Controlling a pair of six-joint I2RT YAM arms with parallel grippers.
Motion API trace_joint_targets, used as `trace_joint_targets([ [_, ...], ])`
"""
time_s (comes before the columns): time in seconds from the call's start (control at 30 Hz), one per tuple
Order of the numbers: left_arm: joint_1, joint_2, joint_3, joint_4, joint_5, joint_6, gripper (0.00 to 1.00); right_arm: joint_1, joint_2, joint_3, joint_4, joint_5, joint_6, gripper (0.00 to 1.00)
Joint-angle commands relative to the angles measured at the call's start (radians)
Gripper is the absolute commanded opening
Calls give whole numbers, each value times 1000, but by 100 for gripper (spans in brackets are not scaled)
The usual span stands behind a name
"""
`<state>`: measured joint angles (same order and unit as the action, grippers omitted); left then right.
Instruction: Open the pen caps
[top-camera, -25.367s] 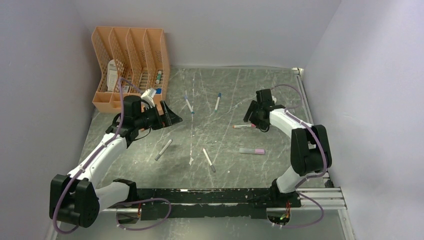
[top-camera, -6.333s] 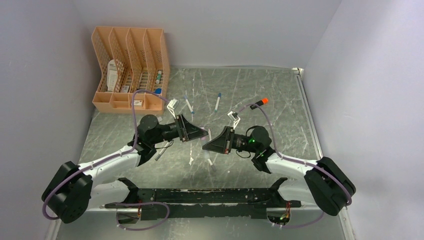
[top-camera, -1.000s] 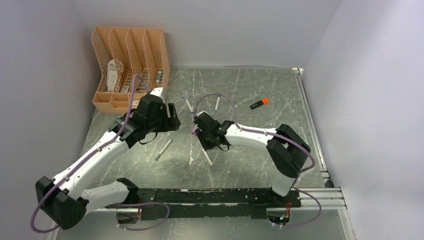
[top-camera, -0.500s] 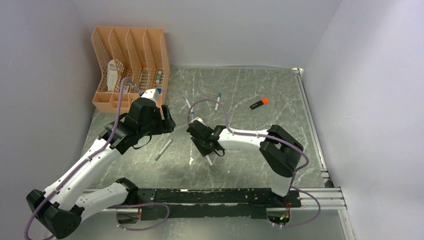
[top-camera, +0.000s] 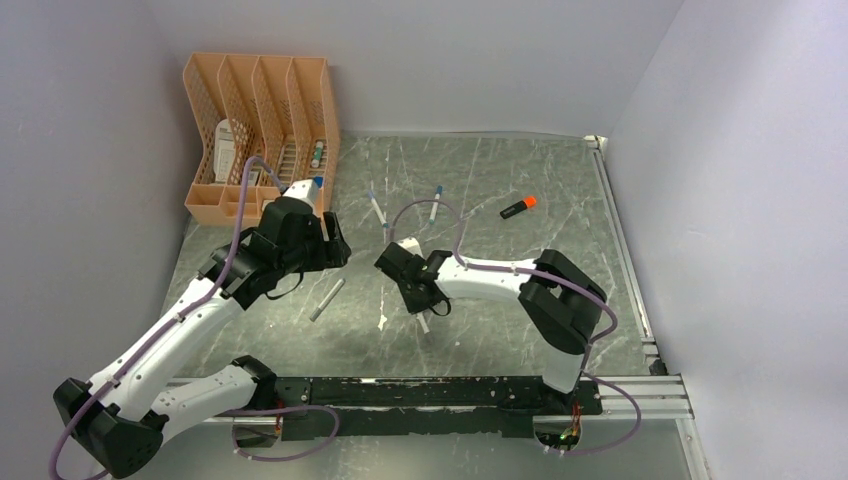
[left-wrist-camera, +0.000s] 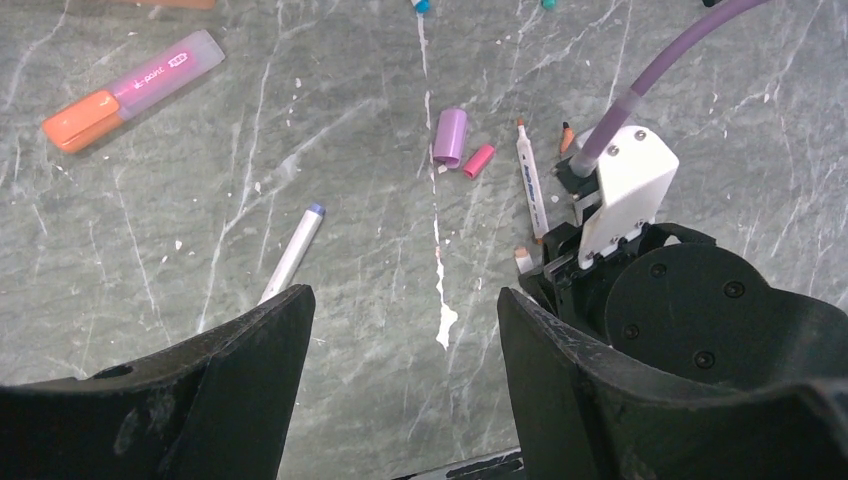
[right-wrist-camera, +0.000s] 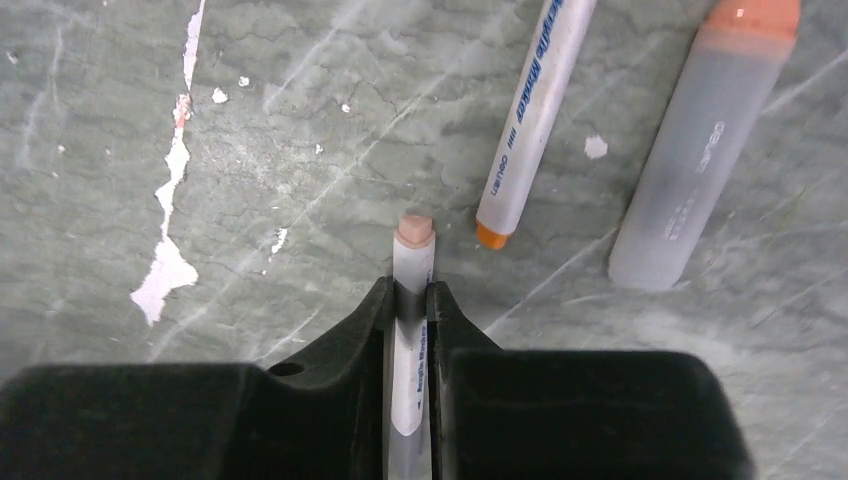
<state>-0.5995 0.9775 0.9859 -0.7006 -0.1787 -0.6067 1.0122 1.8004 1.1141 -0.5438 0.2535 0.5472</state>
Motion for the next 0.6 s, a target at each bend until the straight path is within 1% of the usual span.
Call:
trace_joint_targets([
  [0.0,-6,-27,-14,15,22,-4,78,-4,-41,-27,-21,-30,252,9],
  [0.2,-6,-26,-36,26,38,-6,78,-6,-84,-107,147,-111,447,9],
  [0.37,-6,-22,-43,40,44,-8,78,-6,-105,-108,198,-96,571,10],
  [0.47,-6,-24,-53,48,55,-10,78,-7,-116,-91,224,-81,592,9],
  [0.57,-6,-27,-72,50,84,-13,78,-32,-115,-80,235,-91,588,2],
])
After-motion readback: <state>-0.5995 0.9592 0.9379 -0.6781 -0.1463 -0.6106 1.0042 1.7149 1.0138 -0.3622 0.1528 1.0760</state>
